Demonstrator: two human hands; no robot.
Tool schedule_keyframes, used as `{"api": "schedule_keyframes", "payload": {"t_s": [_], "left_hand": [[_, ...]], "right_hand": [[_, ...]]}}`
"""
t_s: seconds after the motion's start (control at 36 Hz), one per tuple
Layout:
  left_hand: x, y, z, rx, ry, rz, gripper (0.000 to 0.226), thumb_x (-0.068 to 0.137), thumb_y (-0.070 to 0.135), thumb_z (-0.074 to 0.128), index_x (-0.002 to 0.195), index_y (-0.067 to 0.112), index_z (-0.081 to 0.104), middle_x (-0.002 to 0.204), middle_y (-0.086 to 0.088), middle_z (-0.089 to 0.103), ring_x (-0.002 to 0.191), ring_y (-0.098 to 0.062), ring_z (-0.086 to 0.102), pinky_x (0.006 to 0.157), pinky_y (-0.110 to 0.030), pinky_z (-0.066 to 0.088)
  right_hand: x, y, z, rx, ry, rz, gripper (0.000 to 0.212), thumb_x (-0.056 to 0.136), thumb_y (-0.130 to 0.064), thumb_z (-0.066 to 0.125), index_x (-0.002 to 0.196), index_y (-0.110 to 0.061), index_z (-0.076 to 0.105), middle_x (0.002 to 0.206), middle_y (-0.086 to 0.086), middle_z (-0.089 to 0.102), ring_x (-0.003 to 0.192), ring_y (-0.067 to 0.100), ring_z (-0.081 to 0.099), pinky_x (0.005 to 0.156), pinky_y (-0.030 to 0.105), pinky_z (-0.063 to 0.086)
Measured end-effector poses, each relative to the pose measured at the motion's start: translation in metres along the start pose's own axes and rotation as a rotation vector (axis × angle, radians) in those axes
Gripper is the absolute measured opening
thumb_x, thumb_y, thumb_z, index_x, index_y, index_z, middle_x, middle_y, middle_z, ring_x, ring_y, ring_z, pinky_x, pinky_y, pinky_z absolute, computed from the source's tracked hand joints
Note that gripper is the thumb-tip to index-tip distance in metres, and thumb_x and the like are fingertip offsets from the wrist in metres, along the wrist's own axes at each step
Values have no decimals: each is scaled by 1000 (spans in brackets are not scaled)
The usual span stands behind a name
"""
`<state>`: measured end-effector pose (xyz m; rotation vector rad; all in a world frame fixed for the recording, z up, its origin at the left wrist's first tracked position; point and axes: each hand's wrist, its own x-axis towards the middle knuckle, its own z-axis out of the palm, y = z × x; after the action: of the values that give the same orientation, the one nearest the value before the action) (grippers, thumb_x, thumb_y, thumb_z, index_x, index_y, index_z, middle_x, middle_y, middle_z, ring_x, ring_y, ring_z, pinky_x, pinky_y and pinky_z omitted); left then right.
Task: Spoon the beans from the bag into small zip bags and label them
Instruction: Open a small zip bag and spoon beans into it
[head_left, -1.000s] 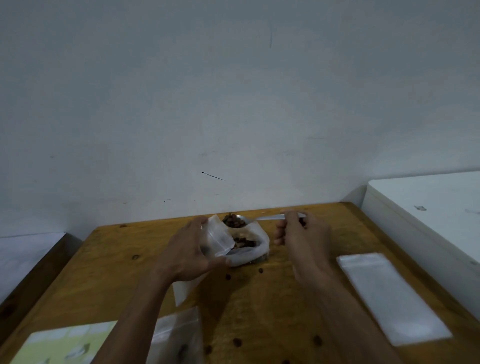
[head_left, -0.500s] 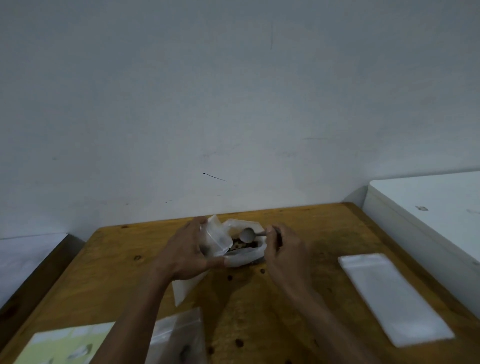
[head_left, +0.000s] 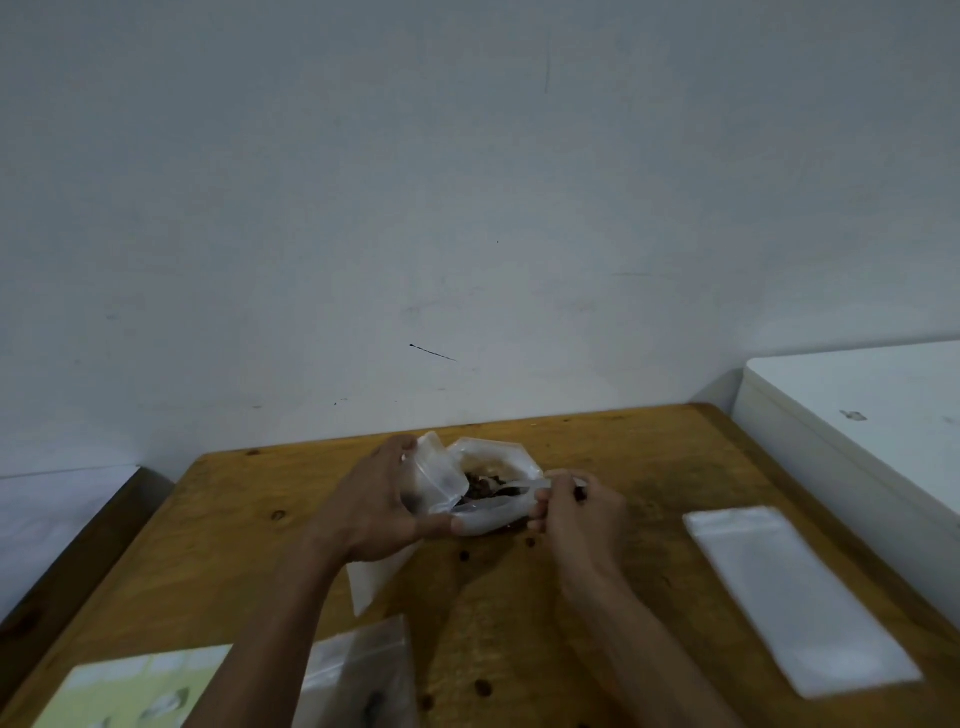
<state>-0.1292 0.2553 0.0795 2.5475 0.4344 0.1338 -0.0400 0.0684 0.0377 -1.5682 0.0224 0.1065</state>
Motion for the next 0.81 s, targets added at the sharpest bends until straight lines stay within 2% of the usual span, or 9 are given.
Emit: {"api": "schedule_keyframes", "payload": {"t_s": [0.11,0.25,0.39,0.5,0.56,0.61,0.67,0.72,0.81], "left_hand": [[0,0,-1,8,6,4,147,30,98,57,152,24,24,154,-1,37,133,-23,44,101,-36,45],[3,4,3,43,27,5,125,55,75,78,154,23,21,157,-2,33,136,-26,41,106,-44,44],[4,7,4,39,52,-9,124,57,72,80,154,24,19,157,-3,32,135,-29,41,107,-49,43],[4,10,5,7,78,10,123,61,71,79,155,21,17,159,-3,29,139,-28,38,109,-47,41],[3,12,5,-26,104,20,121,64,67,79,155,19,16,159,-3,29,138,-26,39,107,-39,43],[1,12,5,-74,135,22,117,66,63,81,154,18,17,157,-4,32,135,-24,42,99,-30,42],[0,10,3,-142,149,14,122,60,69,80,153,20,18,154,-4,36,131,-24,45,95,-30,44],[-1,7,0,-191,178,11,131,49,81,75,152,22,20,151,-4,39,128,-25,47,97,-35,49],[-5,5,-2,-250,256,3,128,49,75,76,151,20,22,150,-4,40,128,-23,47,98,-36,50]], "right_hand": [[2,-14,-12,55,34,-25,19,100,-12,55,86,-13,68,63,2,70,50,11,64,62,38,58],[2,-38,-27,99,44,-85,21,101,-14,54,84,-13,67,64,4,68,52,14,62,53,29,52],[-4,-60,-28,54,15,-201,21,100,-19,55,86,-13,69,63,1,70,51,13,65,53,29,52],[-21,-67,-20,-87,-113,-415,19,102,-22,52,96,-17,69,63,0,69,53,10,65,53,26,54],[-28,-65,-15,-217,-187,-571,20,103,-26,51,102,-17,69,69,-4,68,60,8,66,56,22,55],[-31,-61,-10,-271,-218,-711,21,102,-27,51,106,-17,69,76,-8,67,66,7,66,59,24,57],[-32,-59,-8,-237,-175,-775,20,102,-25,53,106,-16,70,78,-8,67,68,7,65,59,25,56],[-30,-59,-9,-171,-83,-770,18,102,-23,54,104,-16,70,73,-7,67,65,7,65,56,20,54],[-23,-56,-13,-138,33,-737,16,102,-21,53,102,-19,69,70,-9,65,65,6,63,53,14,48]]}}
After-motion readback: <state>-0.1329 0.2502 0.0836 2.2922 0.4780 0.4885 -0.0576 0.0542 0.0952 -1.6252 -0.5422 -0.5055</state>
